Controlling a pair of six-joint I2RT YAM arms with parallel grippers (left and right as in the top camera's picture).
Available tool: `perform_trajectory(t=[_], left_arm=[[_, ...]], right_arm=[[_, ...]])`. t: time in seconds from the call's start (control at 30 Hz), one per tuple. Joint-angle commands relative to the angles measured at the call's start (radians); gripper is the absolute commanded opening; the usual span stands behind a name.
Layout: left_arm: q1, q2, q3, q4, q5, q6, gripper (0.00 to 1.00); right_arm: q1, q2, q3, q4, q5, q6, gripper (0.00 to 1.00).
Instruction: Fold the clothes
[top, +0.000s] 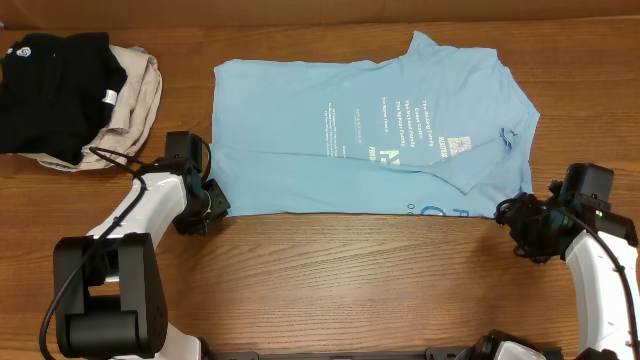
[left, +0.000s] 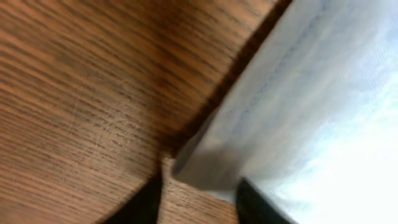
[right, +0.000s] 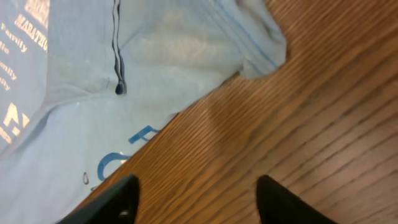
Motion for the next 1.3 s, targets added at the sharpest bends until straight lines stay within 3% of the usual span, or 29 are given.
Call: perform_trajectory(t=[0.0, 0.03, 0.53, 1.03, 1.13, 1.27], left_arm=[[-0.006, 0.045, -0.019, 0.008, -0.030, -0.005, 0.08], [-0.006, 0.045, -0.019, 0.010, -0.030, -0.005, 0.04], [-0.006, 0.045, -0.018, 0.035, -0.008, -0.006, 0.04], [0.021, 0.045, -0.017, 0.052, -0.032, -0.003, 0.04], [0.021, 0.044, -0.013, 0.050, -0.034, 0.012, 0.04], [0.023, 0.044, 0.029, -0.002, -0.085, 0.055, 0.04]], right_arm=[[-0.002, 0.007, -0.006, 0.012, 0.058, 0.002, 0.56], [-0.002, 0.015, -0.006, 0.018, 0.068, 0.002, 0.54], [-0.002, 0.315, -0.006, 0.227, 0.075, 0.103, 0.35], [-0.002, 0.325, -0.006, 0.342, 0.215, 0.139, 0.33], [-0.002, 0.325, -0.006, 0.330, 0.225, 0.135, 0.17], [-0.006, 0.325, -0.004, 0.296, 0.248, 0.135, 0.09]])
